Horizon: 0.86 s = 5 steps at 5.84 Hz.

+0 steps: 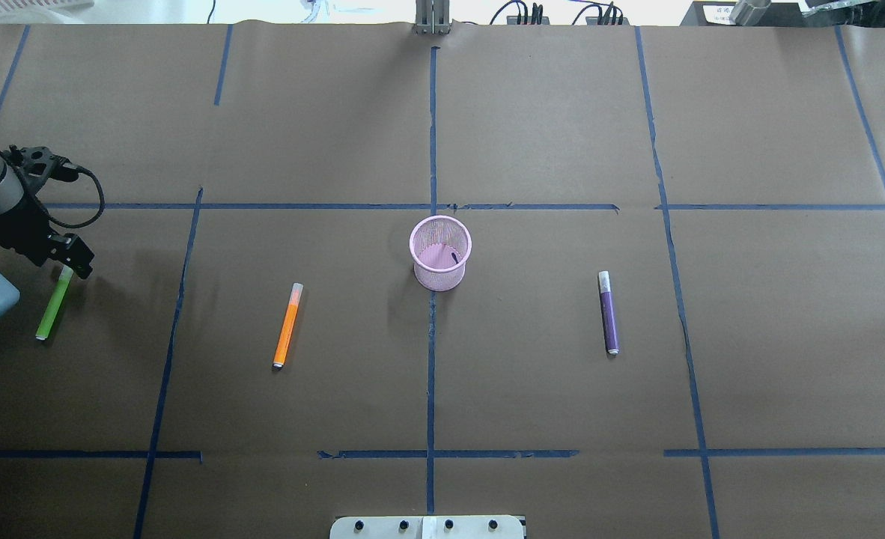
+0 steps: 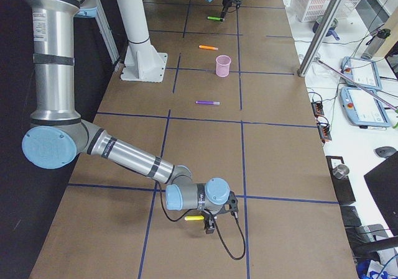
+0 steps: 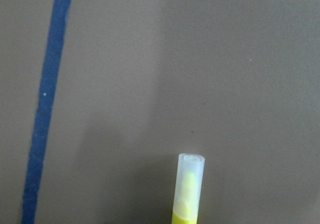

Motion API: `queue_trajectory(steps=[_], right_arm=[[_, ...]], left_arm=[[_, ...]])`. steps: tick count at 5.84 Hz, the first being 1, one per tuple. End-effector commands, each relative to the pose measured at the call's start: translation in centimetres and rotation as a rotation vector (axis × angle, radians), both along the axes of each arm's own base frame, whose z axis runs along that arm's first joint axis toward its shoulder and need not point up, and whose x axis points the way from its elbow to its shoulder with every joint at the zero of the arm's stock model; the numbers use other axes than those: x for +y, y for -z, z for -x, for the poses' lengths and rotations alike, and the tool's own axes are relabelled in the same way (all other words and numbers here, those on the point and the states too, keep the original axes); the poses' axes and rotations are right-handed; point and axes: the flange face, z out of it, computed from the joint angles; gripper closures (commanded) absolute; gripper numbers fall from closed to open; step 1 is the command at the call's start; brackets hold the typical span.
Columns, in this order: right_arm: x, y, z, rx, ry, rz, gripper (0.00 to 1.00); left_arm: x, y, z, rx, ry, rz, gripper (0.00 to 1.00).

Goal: Collect pens into pen holder
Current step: 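Lower the left gripper over the green highlighter and close on it, then lift the green highlighter with the left gripper toward the cup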

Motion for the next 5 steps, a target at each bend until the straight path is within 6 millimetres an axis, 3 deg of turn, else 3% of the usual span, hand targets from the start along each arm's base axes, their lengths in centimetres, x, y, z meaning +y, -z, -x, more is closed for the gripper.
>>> queue_trajectory(steps=[1, 3, 4, 5], right_arm=[[0.0, 0.0, 0.0, 0.000, 0.000, 0.000, 0.00], [-0.1, 0.1, 0.0, 0.000, 0.000, -0.002, 0.00], [-0.1, 0.1, 0.0, 0.000, 0.000, -0.002, 0.00], [-0.1, 0.1, 0.1, 0.000, 0.002, -0.002, 0.00]], left_arm=[[0.0, 0.0, 0.0, 0.001, 0.001, 0.002, 0.69], [0.1, 0.1, -0.1, 0.004, -0.003, 0.001, 0.92], [0.0, 0.4, -0.1, 0.008, -0.003, -0.004, 0.99], [0.1, 1.9, 0.0, 0.024, -0.003, -0.027, 1.00]])
